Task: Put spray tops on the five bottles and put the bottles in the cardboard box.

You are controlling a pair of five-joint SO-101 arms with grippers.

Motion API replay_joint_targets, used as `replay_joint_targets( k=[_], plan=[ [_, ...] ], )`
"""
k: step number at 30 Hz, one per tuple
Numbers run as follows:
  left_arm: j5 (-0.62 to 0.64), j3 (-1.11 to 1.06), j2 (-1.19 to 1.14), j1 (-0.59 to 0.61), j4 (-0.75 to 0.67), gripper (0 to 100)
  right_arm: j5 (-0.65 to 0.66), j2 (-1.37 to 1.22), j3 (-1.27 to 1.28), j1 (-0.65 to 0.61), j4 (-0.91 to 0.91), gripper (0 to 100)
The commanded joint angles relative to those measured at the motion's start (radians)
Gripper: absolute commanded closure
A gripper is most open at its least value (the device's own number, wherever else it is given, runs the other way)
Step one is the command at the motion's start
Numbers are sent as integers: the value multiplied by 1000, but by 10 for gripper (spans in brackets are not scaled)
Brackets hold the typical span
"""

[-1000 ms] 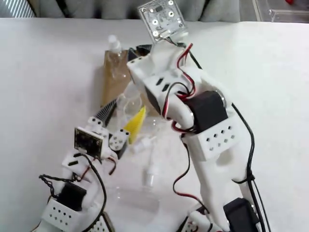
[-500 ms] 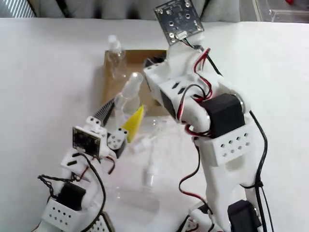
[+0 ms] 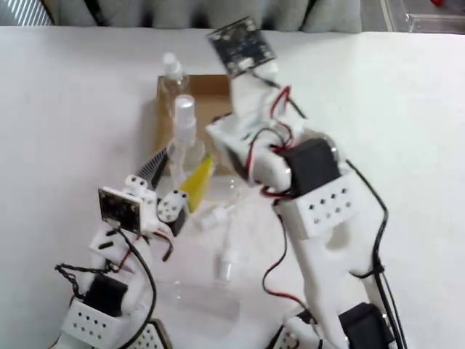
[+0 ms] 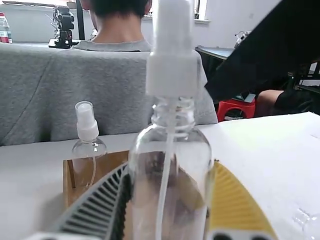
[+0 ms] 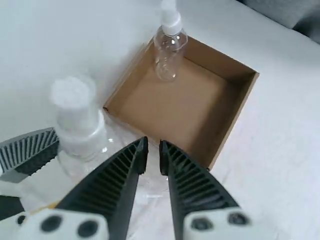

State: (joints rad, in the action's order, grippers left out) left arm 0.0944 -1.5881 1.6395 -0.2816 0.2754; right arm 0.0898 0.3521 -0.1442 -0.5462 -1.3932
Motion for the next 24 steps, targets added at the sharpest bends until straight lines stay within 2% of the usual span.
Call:
replay_joint_targets(
  k=[1, 11, 18, 24],
  plan=[
    [12, 32, 10, 8, -28, 940, -6, 27, -6, -38, 24, 982],
    [12, 31, 10, 7, -28, 940, -6, 28, -15, 8, 28, 982],
    [12, 20, 12, 7, -29, 940, 2, 16, -8, 39, 147, 981],
    [11, 20, 12, 10, -29, 940, 0, 28, -14, 30, 154, 981]
  ],
)
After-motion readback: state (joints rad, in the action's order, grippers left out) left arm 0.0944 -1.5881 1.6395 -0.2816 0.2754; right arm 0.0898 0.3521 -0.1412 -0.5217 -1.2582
